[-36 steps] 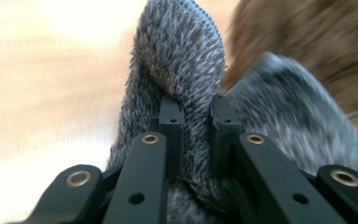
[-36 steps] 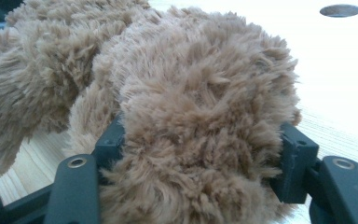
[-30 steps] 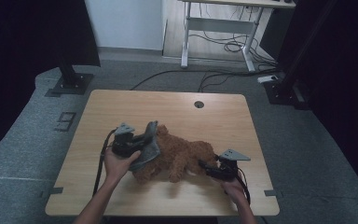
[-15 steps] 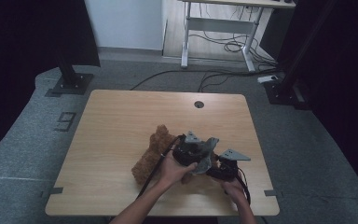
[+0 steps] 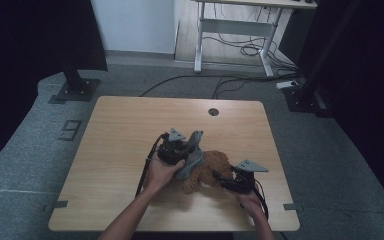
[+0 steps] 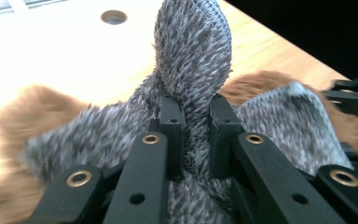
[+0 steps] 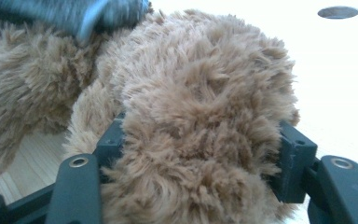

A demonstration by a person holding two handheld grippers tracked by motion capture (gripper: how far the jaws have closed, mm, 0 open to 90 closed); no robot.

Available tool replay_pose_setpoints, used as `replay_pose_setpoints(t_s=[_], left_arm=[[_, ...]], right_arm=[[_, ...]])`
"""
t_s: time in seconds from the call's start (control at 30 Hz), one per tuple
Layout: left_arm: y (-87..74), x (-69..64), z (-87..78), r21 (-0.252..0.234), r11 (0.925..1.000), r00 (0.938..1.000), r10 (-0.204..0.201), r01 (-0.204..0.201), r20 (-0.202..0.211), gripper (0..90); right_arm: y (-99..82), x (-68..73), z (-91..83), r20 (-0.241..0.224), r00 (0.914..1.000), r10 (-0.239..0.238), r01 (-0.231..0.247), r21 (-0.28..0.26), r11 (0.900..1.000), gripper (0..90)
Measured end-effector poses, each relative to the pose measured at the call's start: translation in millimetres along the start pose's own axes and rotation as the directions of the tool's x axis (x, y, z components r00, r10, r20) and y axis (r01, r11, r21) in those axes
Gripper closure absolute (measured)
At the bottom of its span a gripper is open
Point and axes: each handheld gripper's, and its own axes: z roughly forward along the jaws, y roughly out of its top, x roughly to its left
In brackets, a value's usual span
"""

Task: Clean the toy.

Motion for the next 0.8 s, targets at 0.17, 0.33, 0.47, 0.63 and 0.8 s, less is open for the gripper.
replay_pose_setpoints(t_s=[0.17,0.33,0.47,0.63,0.8], left_arm=[[-2.4,17.4,-4.7,0.006,0.9999,0.9990,-0.012,0.012,-0.042,78.6],[-16.8,43.4,-22.2,-0.013,0.9984,0.9952,-0.057,0.056,-0.079,78.7],[-30.5,58.0,-32.0,-0.024,0.9935,0.9913,-0.112,0.111,-0.069,78.7],[-61.4,72.1,-35.6,0.042,0.9888,0.9862,-0.139,0.144,-0.089,78.8],[-77.2,70.9,-31.4,0.056,0.9817,0.9832,-0.180,0.182,-0.029,78.9]], right_arm=[[0.0,0.2,0.1,-0.001,1.0000,0.005,-0.005,-0.001,1.0000,36.8],[0.1,0.4,0.4,-0.001,1.0000,0.006,-0.006,-0.002,1.0000,36.8],[0.0,0.4,0.5,0.001,0.9999,0.010,-0.010,-0.003,0.9999,36.7],[0.5,-0.2,0.5,0.003,0.9997,0.023,-0.023,0.001,0.9997,34.8],[4.4,0.1,1.1,0.024,0.9975,0.066,-0.067,0.041,0.9969,26.9]])
